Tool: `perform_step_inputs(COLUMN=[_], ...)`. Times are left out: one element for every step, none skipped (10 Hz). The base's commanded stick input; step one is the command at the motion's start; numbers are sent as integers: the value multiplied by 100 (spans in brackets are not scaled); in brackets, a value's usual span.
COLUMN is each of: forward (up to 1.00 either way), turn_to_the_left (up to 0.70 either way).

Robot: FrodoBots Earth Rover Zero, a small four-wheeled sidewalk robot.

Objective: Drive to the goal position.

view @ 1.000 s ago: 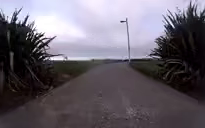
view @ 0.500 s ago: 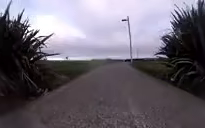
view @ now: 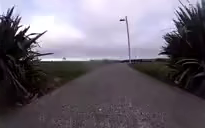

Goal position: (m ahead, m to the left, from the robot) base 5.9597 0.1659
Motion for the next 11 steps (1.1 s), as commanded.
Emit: perform_step_inputs(forward=[85,85,85,85,85,85,85,85,85,85,85], turn_to_the_left=[0,0,0,0,0,0,0,0,0,0,0])
